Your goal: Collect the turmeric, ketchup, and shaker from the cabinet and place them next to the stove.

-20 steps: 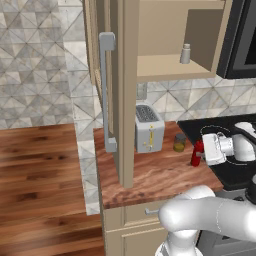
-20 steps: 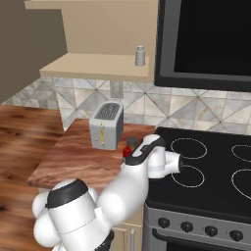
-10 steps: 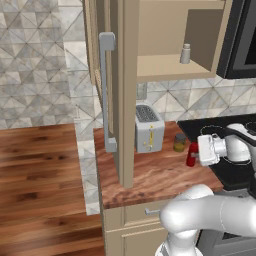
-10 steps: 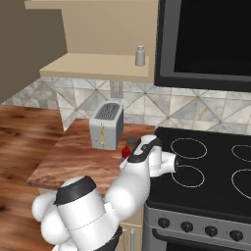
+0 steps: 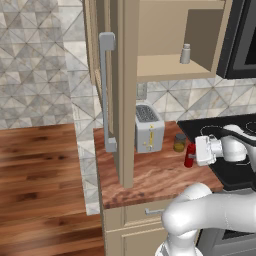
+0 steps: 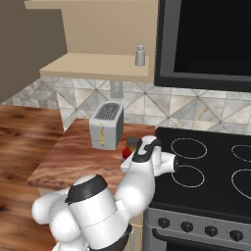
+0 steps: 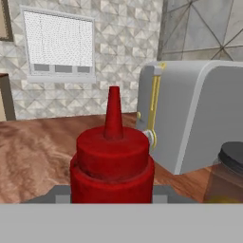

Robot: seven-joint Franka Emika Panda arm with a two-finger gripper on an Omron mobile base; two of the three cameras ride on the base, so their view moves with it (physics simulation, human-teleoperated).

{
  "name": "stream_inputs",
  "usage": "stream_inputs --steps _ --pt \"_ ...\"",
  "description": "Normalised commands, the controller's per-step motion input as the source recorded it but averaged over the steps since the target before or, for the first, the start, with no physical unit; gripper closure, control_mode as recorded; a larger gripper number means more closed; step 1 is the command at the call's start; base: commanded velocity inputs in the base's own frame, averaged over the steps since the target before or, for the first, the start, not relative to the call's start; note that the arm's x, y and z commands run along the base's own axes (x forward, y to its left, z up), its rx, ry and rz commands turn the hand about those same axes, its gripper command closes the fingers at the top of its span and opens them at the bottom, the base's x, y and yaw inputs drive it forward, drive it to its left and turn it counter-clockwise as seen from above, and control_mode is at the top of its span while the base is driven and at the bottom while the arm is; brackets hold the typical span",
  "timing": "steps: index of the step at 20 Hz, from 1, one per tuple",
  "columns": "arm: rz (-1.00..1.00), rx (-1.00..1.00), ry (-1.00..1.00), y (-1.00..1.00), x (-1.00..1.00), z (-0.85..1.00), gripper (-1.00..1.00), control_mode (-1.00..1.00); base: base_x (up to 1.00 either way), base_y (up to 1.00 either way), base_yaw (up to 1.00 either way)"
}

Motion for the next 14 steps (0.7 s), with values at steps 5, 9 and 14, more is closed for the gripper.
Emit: stream_inputs --steps 5,9,14 --pt "0.00 0.00 0.00 0.00 0.10 -0.26 1.00 -1.00 0.00 0.00 0.00" --pt "0.00 0.00 0.00 0.00 0.01 -0.25 -1.00 -1.00 0.00 0.00 0.00" --pt "0.00 0.00 0.00 -0.01 -0.05 -0.04 -1.00 -1.00 0.00 0.00 0.00"
